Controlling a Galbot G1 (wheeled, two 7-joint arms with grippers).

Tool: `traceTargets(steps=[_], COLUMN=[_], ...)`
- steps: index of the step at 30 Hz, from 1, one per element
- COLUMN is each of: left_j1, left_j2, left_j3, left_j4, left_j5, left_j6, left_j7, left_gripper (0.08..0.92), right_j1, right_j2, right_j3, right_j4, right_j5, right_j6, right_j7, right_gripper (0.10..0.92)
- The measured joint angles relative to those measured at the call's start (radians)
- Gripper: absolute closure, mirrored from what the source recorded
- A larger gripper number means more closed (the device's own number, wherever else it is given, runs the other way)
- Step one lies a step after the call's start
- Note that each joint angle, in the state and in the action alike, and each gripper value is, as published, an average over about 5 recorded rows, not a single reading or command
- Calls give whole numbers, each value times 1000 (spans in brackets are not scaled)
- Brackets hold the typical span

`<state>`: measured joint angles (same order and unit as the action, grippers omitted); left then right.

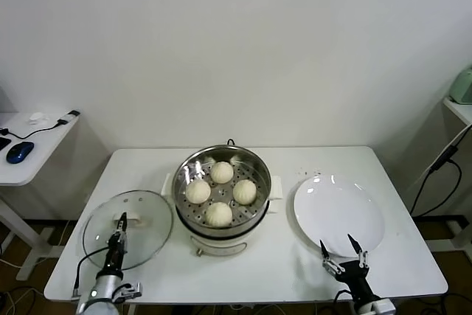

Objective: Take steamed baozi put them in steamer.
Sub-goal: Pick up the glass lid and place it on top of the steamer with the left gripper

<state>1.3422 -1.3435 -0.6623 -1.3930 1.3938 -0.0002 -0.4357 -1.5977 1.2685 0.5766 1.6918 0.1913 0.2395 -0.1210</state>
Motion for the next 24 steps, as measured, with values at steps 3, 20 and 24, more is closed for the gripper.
traceTargets(steps=[3, 20, 24], left_j1=[14, 100, 85], left_j2=[9, 175, 210], left_j3=[-7, -43, -20], left_j4=[-36, -441, -539], left_j5=[-21, -314, -346], left_j6=[6, 145, 207], left_j7=[14, 299, 378], left_gripper=[867, 867, 867], right_j1=[-3, -4, -4], right_j2=[0, 3, 6], right_j3=[2, 8, 8], right_j4=[6, 56, 73], right_j5=[-2, -27, -37], right_j6=[-1, -52, -68], right_j7=[-1, 31, 45], right_gripper=[203, 202, 203])
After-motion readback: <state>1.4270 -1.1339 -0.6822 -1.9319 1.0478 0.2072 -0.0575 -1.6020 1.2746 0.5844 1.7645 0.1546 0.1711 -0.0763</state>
